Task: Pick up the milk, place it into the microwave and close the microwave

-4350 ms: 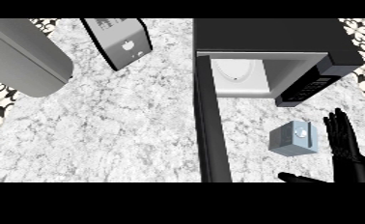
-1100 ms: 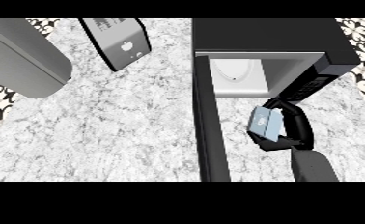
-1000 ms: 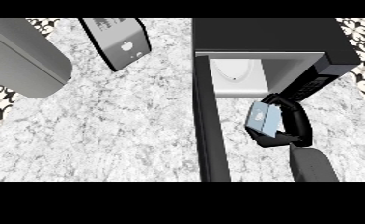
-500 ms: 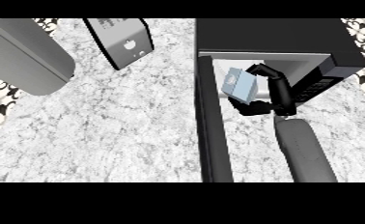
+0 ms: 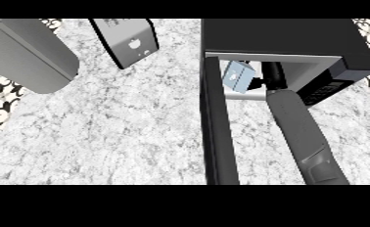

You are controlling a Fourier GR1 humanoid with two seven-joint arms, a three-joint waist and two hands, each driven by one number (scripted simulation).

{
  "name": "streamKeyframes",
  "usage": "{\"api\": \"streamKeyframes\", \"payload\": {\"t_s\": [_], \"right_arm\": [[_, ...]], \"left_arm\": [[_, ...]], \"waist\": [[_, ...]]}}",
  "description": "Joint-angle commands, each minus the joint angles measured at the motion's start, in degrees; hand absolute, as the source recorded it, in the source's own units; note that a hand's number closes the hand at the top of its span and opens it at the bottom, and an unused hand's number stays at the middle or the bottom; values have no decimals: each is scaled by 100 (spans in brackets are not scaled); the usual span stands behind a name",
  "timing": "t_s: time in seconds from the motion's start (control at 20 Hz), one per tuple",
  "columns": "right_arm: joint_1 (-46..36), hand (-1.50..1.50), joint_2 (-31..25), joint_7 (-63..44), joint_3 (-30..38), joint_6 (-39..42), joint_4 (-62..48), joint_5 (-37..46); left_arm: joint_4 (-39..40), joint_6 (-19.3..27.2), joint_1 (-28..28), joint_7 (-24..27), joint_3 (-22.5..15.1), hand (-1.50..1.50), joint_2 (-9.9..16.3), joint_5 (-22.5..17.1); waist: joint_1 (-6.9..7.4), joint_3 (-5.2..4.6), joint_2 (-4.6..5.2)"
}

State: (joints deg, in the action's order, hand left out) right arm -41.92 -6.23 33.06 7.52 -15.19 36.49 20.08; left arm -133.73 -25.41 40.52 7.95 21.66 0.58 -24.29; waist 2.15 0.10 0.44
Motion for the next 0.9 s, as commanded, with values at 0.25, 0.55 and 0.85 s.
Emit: {"api": "streamKeyframes", "payload": {"t_s": [0.25,0.55,0.85], "right_arm": [[-1188,150,-411,278,545,-828,-1690,103],[-1536,150,-683,380,499,-1821,-1998,440],[-1334,150,-753,837,448,-2434,-2409,654]], "left_arm": [[260,1,-455,-123,-1,-150,40,-15],[237,-80,-504,-185,48,-150,185,-88],[199,-50,-676,-302,-39,-150,237,-52]], "waist": [[119,1,83],[334,3,175],[420,16,256]]}}
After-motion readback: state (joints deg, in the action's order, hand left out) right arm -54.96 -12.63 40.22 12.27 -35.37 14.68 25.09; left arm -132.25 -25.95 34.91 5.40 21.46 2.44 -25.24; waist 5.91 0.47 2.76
